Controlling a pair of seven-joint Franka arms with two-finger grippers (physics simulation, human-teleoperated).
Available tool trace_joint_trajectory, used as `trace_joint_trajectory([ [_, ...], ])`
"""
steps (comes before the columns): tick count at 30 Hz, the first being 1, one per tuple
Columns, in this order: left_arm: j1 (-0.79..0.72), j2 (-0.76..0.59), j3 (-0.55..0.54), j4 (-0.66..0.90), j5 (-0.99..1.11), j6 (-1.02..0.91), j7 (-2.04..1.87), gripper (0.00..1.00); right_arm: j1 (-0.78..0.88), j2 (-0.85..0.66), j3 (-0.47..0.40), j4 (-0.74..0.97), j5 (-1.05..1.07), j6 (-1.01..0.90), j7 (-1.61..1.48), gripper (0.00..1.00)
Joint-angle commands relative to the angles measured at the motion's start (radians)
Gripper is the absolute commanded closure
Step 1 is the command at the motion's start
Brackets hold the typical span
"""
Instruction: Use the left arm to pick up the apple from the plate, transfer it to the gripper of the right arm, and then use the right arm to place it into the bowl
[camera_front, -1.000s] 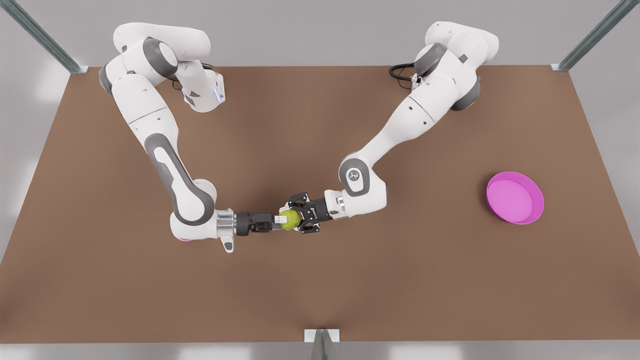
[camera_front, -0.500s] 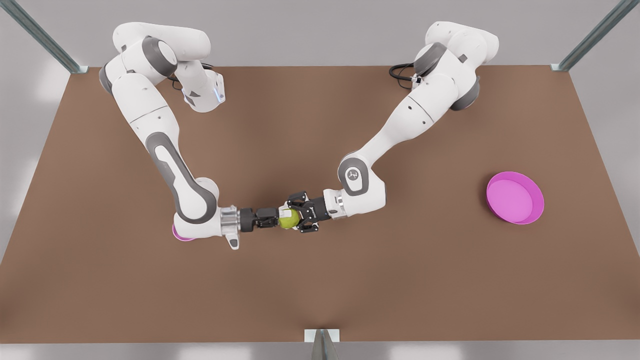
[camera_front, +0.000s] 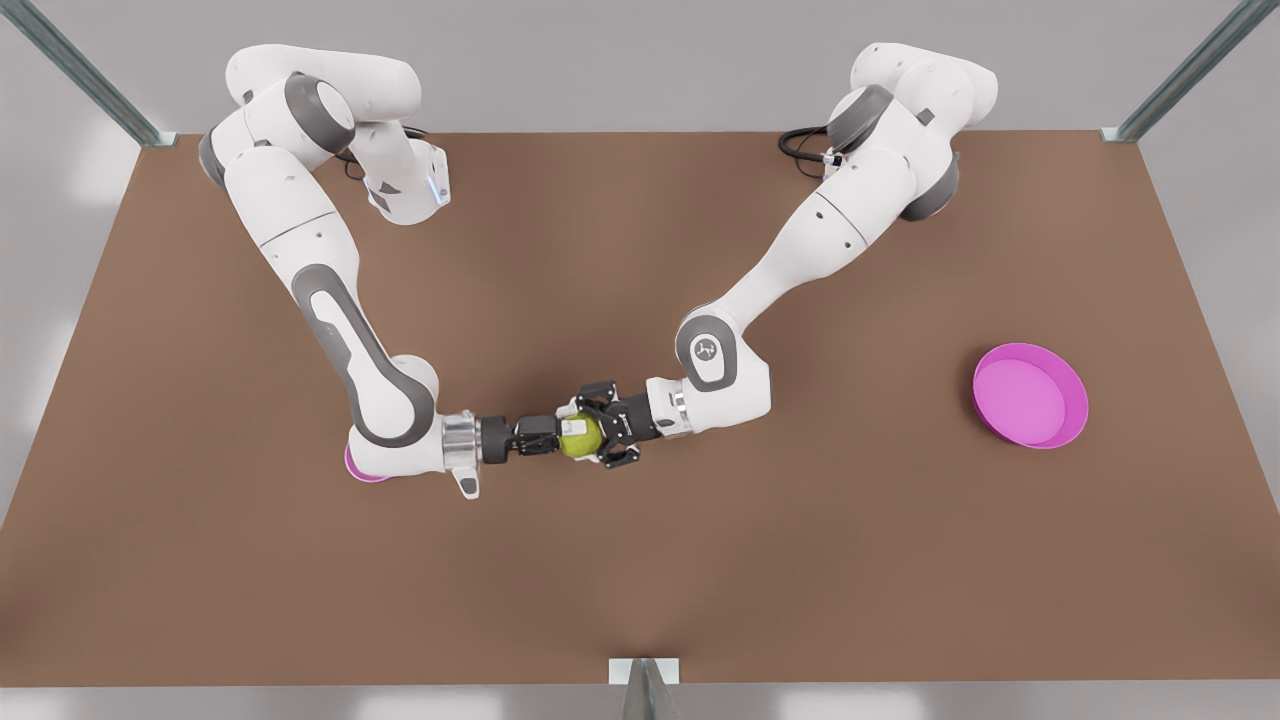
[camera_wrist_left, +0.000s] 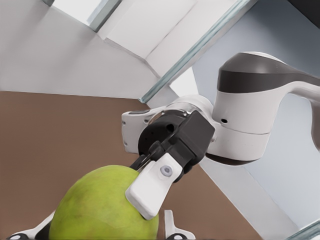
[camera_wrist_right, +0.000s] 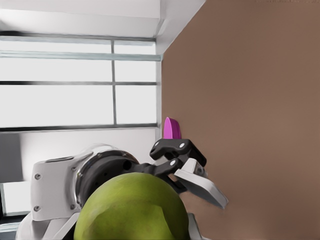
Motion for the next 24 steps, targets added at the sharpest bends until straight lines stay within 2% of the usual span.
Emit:
trace_joint_trajectory([
  [1, 0.0, -0.002, 0.0, 0.0, 0.0, -0.001, 0.004, 0.01, 0.0, -0.003, 0.001, 0.001, -0.003, -0.002, -0.002, 0.3],
  [9, 0.014, -0.032, 0.001, -0.041, 0.008, -0.003, -0.011, 0.01, -0.075, -0.01, -0.002, 0.014, -0.049, -0.055, -0.005, 0.3],
  [10, 0.035, -0.055, 0.001, -0.088, 0.008, -0.003, 0.0, 0.01, -0.087, -0.012, -0.004, 0.014, -0.056, -0.074, -0.005, 0.3],
  [13, 0.198, -0.247, 0.006, -0.414, 0.02, -0.012, 0.092, 0.01, -0.147, -0.015, -0.001, 0.014, -0.115, -0.127, -0.005, 0.3],
  [14, 0.262, -0.359, 0.019, -0.553, 0.103, -0.012, 0.09, 0.0, -0.163, -0.02, -0.001, 0.013, -0.136, -0.144, -0.005, 0.3],
  [15, 0.281, -0.477, 0.096, -0.679, 0.271, -0.013, 0.04, 0.0, -0.187, -0.023, -0.001, 0.01, -0.159, -0.166, -0.003, 0.3],
  [17, 0.281, -0.601, 0.23, -0.796, 0.549, -0.018, -0.159, 0.0, -0.222, -0.023, -0.001, 0.01, -0.198, -0.195, -0.005, 0.3],
  [18, 0.281, -0.646, 0.335, -0.81, 0.805, -0.083, -0.323, 0.0, -0.248, -0.021, -0.001, 0.01, -0.224, -0.222, -0.005, 0.3],
  [19, 0.281, -0.686, 0.443, -0.727, 1.087, -0.321, -0.535, 0.0, -0.27, -0.021, -0.001, 0.01, -0.251, -0.248, -0.008, 0.3],
  [20, 0.281, -0.683, 0.477, -0.624, 1.231, -0.483, -0.67, 0.0, -0.284, -0.021, -0.001, 0.01, -0.268, -0.261, -0.014, 0.3],
  [22, 0.287, -0.68, 0.509, -0.333, 1.33, -0.853, -1.054, 0.0, -0.333, -0.021, -0.001, 0.008, -0.316, -0.307, -0.028, 0.3],
  [24, 0.284, -0.684, 0.515, -0.196, 1.358, -0.996, -1.239, 0.0, -0.37, -0.021, -0.001, 0.008, -0.363, -0.339, -0.039, 0.3],
])
